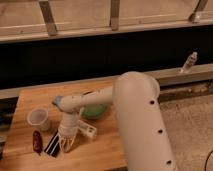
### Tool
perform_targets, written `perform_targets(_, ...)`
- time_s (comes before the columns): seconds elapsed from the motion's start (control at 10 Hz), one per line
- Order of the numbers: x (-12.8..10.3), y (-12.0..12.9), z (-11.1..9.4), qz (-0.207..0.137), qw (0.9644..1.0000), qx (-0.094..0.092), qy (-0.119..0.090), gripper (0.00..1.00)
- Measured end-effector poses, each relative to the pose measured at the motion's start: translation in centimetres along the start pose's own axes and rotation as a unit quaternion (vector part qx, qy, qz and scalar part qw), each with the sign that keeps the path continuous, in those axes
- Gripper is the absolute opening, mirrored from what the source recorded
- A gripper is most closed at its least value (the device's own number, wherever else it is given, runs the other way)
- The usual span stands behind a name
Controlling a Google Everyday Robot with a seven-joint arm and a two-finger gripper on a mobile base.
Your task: Push the eraser across the table
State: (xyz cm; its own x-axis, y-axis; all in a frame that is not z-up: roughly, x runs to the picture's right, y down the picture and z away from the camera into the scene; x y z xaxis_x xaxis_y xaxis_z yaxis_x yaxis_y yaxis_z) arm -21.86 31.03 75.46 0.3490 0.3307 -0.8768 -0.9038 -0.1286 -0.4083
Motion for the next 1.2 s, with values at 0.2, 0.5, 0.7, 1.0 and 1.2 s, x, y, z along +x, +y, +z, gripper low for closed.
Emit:
perform_targets(0.2, -0.5, 1.7, -0.7, -0.013, 0.9996, 0.026, -0.005, 0.00)
perform_targets(0.5, -2.8, 7.1, -1.9, -0.047, 0.9962, 0.072, -0.011, 0.00)
perform_targets(0.7, -3.3, 11.1, -3.7, -0.075, 0.9910, 0.108, -0.024, 0.00)
perform_targets(1.0, -2.6, 12.0, -5.5, -0.073, 0.9887, 0.118, -0.057, 0.00)
perform_targets(1.2, -0.7, 11.1, -6.9, -0.064, 0.9874, 0.116, -0.087, 0.00)
